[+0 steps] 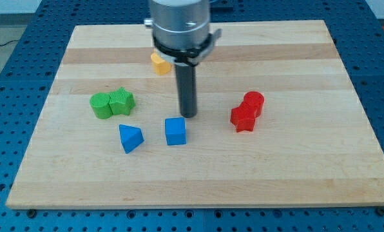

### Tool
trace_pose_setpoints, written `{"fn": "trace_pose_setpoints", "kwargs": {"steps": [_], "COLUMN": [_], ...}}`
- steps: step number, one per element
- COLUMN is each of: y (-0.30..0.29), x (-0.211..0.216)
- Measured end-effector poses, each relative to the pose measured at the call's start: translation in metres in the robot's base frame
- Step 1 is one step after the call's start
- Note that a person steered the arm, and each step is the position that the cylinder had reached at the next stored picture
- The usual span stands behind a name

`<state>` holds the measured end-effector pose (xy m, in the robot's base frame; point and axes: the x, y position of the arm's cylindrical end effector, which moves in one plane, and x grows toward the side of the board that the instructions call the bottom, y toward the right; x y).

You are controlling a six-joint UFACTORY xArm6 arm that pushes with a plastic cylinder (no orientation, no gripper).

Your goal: Move blue blocks downwards

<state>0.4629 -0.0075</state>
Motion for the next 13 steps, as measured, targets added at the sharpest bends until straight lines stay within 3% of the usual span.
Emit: {"fn": "trace_pose_setpoints", "kwargs": {"steps": [1,3,6,7,8,13], "y": [0.039,0.018,-0.002,-0.034,-0.066,-0.106], "x": [0.026,0.048,0.024,0.021,0.021,0.022]}}
